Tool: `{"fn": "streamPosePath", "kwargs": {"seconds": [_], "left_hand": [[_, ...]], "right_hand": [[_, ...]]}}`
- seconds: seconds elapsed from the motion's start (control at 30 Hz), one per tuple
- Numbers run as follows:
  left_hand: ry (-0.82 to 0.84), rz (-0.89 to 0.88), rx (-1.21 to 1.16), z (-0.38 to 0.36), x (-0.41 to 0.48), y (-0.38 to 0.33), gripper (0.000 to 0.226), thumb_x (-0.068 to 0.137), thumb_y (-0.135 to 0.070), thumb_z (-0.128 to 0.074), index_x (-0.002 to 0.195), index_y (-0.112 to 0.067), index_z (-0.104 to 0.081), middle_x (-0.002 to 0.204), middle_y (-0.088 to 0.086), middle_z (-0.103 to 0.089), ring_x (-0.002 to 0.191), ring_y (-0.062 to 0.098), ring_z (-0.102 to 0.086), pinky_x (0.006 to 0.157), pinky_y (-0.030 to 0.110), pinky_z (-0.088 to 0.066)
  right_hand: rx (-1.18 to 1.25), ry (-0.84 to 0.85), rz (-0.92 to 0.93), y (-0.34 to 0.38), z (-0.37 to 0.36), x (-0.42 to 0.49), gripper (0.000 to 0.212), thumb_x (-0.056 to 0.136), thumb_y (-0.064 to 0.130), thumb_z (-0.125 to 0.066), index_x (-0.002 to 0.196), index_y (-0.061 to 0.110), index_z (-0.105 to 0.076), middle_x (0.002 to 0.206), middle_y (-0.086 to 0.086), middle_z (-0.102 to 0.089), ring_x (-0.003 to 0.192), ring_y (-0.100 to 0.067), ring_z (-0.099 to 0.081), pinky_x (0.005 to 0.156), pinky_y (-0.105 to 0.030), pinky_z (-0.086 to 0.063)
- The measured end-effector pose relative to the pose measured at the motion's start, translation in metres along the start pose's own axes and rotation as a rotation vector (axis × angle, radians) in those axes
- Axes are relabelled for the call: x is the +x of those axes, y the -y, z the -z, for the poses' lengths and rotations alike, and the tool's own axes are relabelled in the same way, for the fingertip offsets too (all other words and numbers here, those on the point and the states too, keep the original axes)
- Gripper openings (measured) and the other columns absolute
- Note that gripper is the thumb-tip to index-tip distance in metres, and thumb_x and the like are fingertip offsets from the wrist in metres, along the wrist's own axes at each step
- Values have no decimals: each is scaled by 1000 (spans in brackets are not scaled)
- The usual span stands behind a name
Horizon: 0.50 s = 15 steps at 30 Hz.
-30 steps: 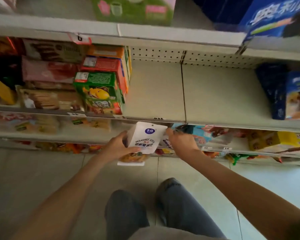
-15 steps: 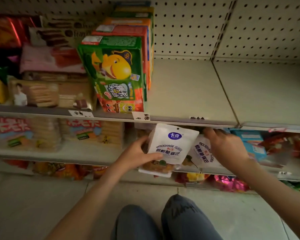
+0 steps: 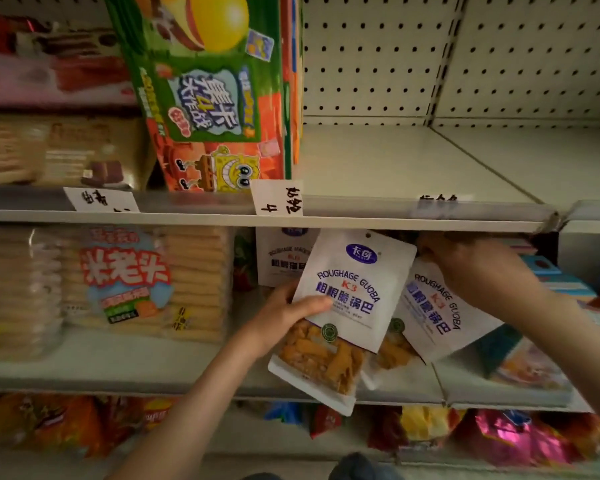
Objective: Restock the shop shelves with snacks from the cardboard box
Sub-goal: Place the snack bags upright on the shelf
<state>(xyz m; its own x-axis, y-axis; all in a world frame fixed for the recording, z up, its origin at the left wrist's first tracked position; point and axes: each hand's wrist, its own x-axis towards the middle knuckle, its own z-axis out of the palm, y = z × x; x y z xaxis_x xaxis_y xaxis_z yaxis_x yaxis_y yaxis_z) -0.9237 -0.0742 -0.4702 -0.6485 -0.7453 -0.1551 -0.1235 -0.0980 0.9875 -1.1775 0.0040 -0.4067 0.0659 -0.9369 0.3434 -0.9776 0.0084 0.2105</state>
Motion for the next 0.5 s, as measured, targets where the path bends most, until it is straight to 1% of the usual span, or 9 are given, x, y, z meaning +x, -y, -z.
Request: {"fn": "streamPosePath", "kwargs": {"seconds": [0.03,0.07,0.13,0.2,0.27,0.33,0.4,0.47,0.5], "left_hand": [[2,-10,-18,0,5,4,55,59,-47,-72,109,-25,-63,102,2,-73,95,22,-70,82,35,-57],[-2,-15,-37,1,8,8,51,63,-44,-73,109,-25,-63,102,3,-73,95,23,-70,84,38,-56],[-19,-27,-76,2,13,14,42,71,-40,-74,109,-26,-62,101,5,-74,93,24,-71,83,38,-57],[-37,-45,-115,1,16,20,41,72,-41,-71,109,-25,-62,100,6,-74,91,25,-71,79,36,-57],[-50,-66,-142,0,16,23,40,69,-39,-66,106,-25,-64,97,6,-74,89,24,-71,77,35,-57],[-56,-87,-162,-2,15,24,37,67,-37,-64,102,-25,-65,94,4,-75,86,23,-72,75,35,-57],[-59,-103,-173,-5,13,22,36,67,-37,-64,101,-26,-65,92,3,-75,84,22,-72,74,34,-57],[-67,-120,-192,-8,11,21,36,67,-36,-64,102,-25,-65,92,4,-75,84,22,-72,73,34,-58],[-67,-129,-199,-9,10,21,37,68,-35,-64,103,-23,-66,93,5,-75,85,24,-72,73,35,-58]], "right_hand": [[-2,2,3,0,-4,5,30,85,11,-63,114,18,-58,83,-5,-68,53,-20,-60,45,-32,-52],[0,-14,2,0,-8,9,29,89,15,-56,118,21,-54,92,-3,-68,63,-19,-64,54,-32,-56],[26,-39,-5,0,-11,19,25,93,18,-51,118,24,-53,99,-1,-67,74,-17,-65,66,-32,-58],[80,-32,-42,3,-12,27,20,94,22,-49,114,25,-54,106,0,-65,86,-18,-64,79,-31,-55],[150,-1,-56,9,-5,35,20,93,26,-53,112,22,-57,112,2,-60,98,-18,-58,88,-26,-46],[261,65,-93,11,9,40,25,88,29,-60,111,21,-58,105,7,-57,94,-10,-51,83,-18,-38],[444,154,-194,10,23,39,27,83,28,-67,108,27,-56,95,16,-55,82,-1,-48,69,-10,-36],[696,191,-271,5,29,33,21,83,24,-68,101,30,-58,91,19,-58,79,2,-55,65,-10,-43],[878,154,-308,3,30,28,17,83,21,-67,97,28,-61,90,15,-64,82,-3,-62,66,-15,-49]]}}
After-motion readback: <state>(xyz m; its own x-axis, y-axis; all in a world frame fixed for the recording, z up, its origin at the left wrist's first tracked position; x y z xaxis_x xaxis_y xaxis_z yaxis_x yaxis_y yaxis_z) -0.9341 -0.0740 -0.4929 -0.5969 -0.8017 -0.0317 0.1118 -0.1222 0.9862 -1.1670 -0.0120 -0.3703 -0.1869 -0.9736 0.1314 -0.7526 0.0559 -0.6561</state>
